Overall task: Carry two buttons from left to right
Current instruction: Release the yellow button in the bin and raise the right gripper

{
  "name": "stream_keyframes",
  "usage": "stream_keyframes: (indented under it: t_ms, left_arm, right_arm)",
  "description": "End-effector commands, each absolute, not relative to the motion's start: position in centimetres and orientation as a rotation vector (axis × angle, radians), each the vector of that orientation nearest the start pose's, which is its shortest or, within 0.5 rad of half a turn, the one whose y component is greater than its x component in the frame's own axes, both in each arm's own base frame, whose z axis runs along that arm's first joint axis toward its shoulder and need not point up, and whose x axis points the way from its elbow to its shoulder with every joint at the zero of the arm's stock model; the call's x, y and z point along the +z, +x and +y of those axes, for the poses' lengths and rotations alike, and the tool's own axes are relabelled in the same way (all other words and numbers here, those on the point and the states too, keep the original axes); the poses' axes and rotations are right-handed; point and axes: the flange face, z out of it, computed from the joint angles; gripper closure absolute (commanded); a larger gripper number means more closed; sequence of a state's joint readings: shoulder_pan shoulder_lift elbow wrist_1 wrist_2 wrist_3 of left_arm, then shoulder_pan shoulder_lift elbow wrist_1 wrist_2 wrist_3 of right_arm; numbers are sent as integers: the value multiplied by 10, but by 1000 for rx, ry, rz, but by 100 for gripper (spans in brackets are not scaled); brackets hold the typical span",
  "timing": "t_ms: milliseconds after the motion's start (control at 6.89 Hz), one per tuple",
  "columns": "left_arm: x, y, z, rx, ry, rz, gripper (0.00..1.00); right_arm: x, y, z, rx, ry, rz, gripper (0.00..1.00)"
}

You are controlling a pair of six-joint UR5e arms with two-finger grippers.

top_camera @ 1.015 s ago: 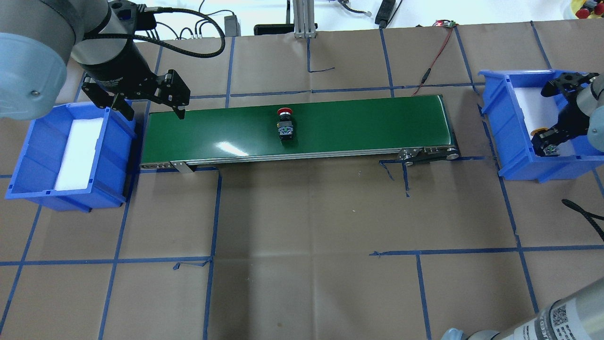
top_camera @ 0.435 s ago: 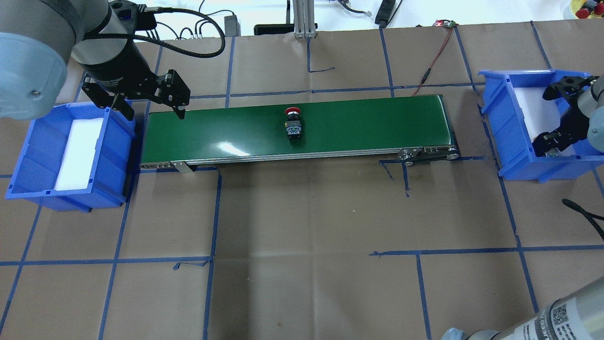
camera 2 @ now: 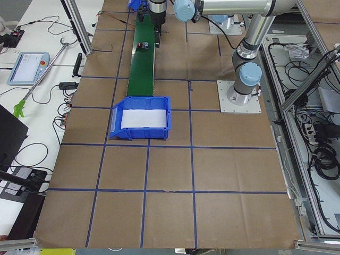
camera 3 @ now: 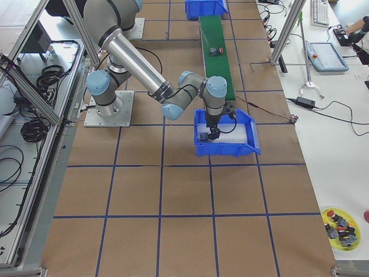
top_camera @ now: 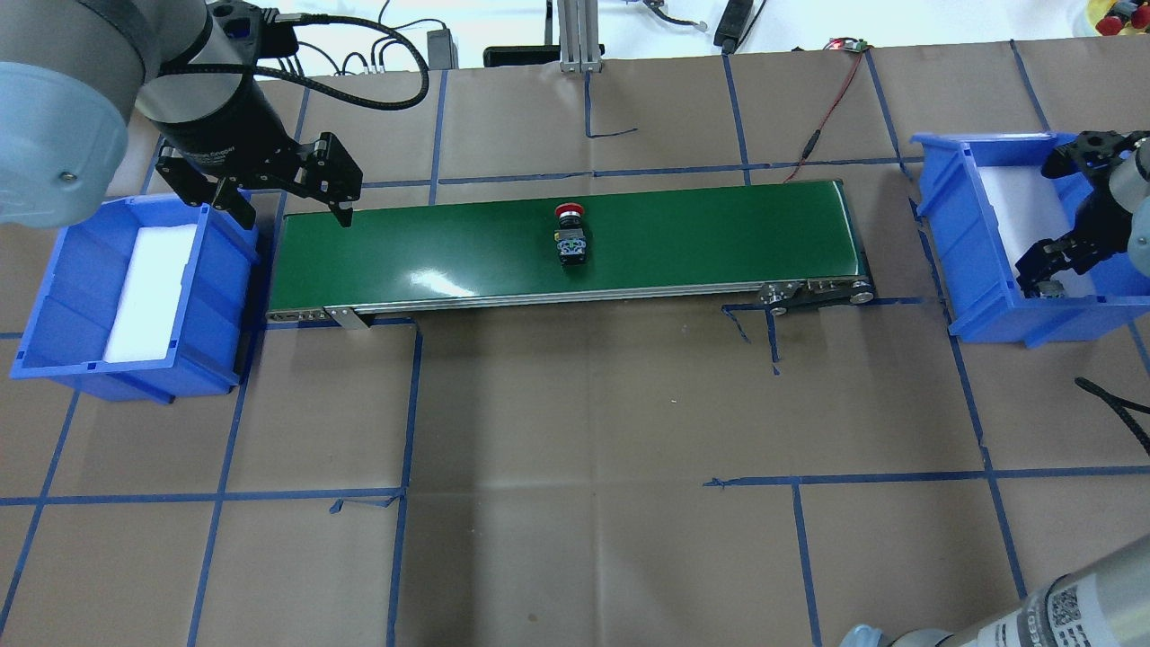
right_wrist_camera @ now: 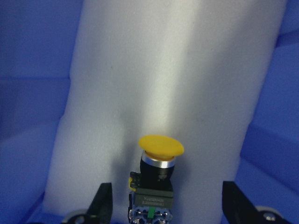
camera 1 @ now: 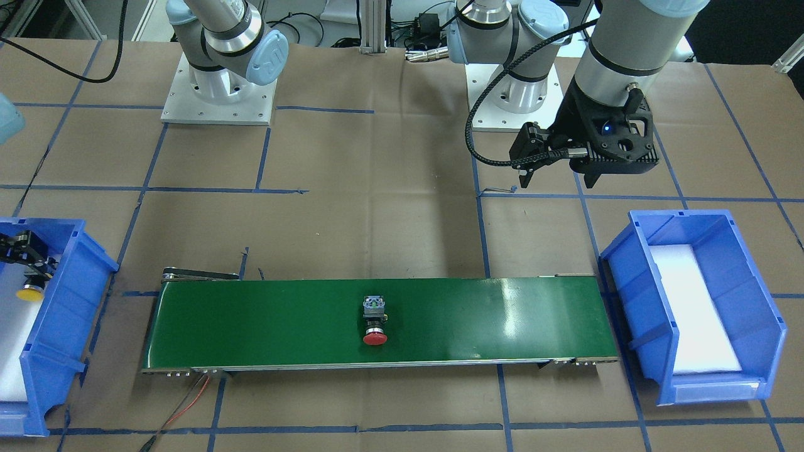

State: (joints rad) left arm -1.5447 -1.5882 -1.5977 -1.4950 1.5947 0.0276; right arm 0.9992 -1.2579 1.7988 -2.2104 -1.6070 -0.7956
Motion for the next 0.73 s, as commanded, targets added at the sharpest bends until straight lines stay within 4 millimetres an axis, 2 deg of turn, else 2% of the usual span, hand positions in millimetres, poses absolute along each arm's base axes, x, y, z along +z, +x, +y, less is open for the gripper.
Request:
stream_keyframes:
  t_ms: [0, 145, 290, 435, 580]
  left_arm:
    - [474, -118, -505, -47, 2, 3117, 0]
    - [474, -118, -505, -47, 2, 3117, 0]
    - [474, -118, -505, -47, 4, 3117, 0]
    - [473, -118, -505, -44, 4, 3116, 0]
    - [473, -118, -505, -44, 4, 3116, 0]
  right_arm:
    - [352, -176, -570, -226, -258, 3206, 1]
    - [403, -156, -584, -364, -219, 3215, 0]
    - [427, -120, -588, -310, -140, 3191, 0]
    - [433, -89, -584, -198, 25, 3158, 0]
    - [440, -43, -587, -136, 132, 3129, 0]
